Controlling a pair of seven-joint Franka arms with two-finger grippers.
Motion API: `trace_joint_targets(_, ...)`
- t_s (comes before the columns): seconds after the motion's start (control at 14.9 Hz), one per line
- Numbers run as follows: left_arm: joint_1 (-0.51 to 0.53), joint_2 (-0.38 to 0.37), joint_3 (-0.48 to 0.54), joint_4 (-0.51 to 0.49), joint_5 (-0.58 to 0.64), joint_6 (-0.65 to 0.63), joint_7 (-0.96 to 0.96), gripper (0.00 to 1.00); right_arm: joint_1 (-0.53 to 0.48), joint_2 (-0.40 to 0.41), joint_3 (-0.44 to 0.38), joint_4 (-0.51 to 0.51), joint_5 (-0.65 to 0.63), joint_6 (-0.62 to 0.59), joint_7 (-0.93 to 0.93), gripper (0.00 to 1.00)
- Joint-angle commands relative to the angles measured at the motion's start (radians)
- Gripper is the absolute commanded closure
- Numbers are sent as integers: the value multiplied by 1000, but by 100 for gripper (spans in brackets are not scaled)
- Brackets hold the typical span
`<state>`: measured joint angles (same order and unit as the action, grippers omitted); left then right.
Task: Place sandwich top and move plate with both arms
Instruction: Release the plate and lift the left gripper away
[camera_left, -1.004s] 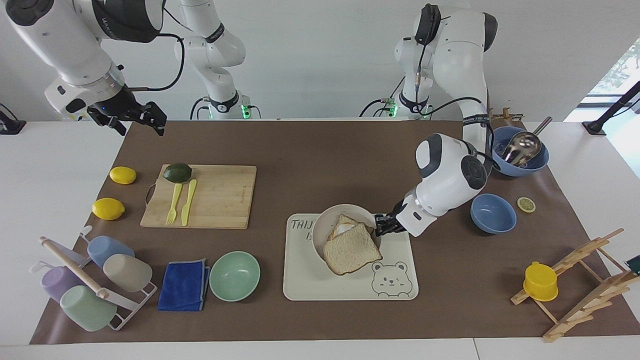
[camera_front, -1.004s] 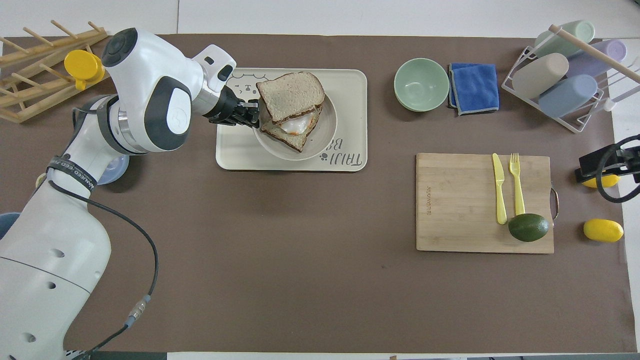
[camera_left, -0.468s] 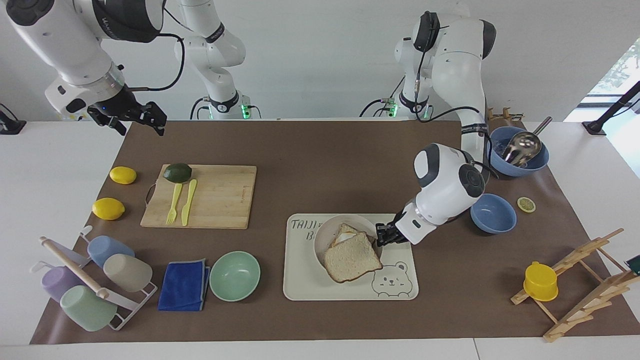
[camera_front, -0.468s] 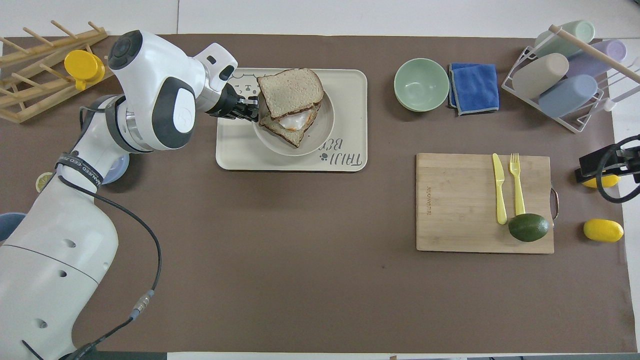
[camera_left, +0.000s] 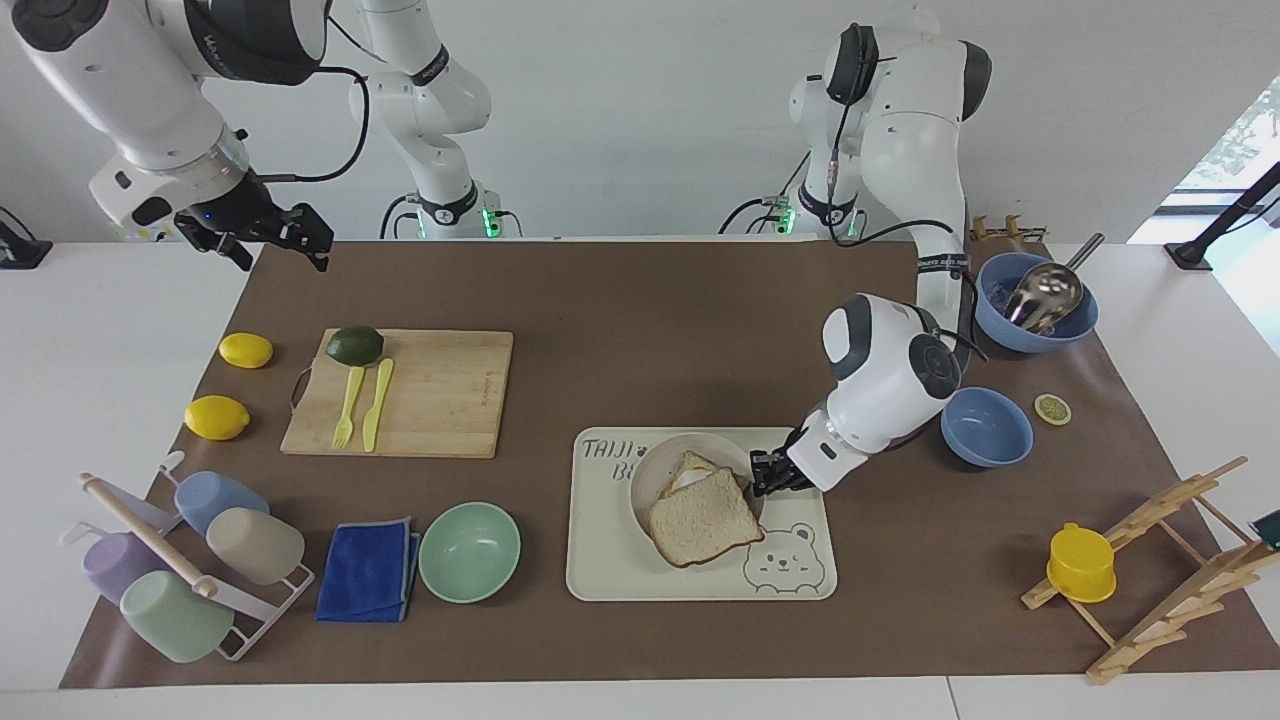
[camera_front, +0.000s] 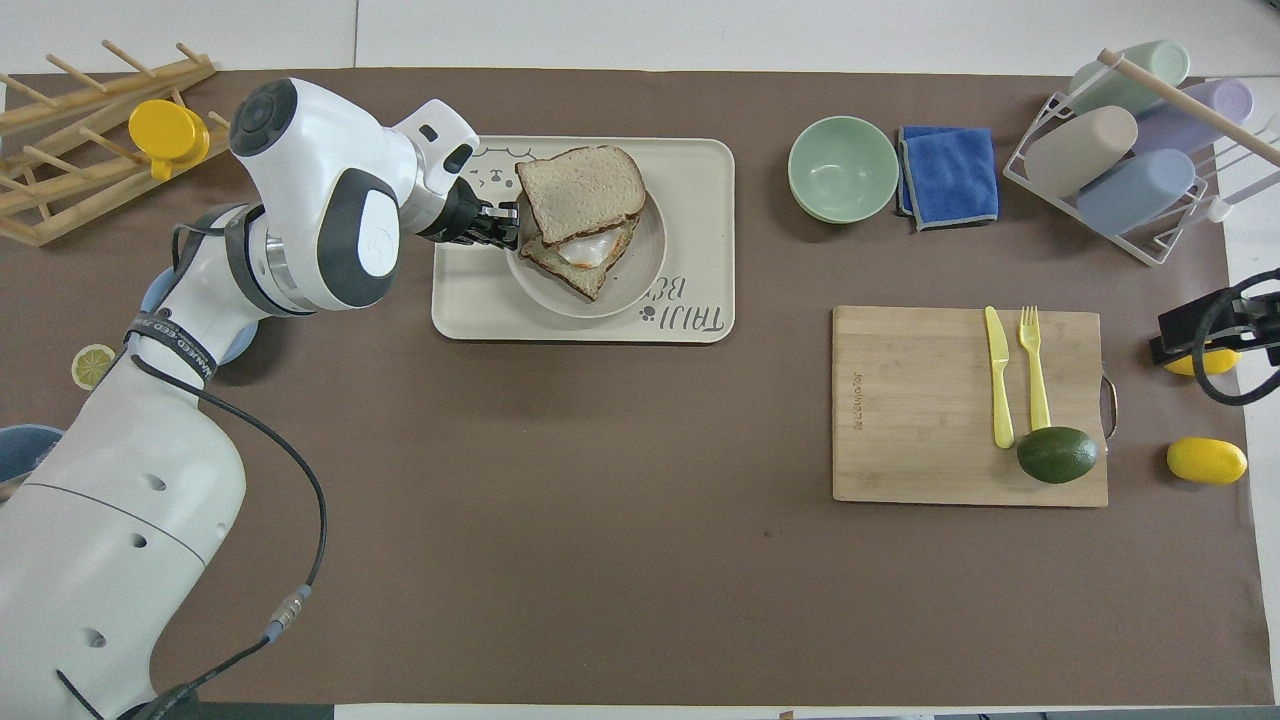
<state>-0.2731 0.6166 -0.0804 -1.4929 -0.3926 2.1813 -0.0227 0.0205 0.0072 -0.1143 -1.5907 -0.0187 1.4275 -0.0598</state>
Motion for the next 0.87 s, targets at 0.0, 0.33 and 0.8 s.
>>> trace_joint_targets(0.0,-1,-15,1,-24,11,37,12,89,-2,-19,-1,-20,23,8,17,0)
trace_joint_targets(0.33,14,-15,2,-12,46,34,13,0,-2,-19,-1,-20,23,8,17,0)
trace_joint_targets(0.8,49,-127,85,31,152,-151,10,0,-2,-19,-1,-20,23,8,17,0)
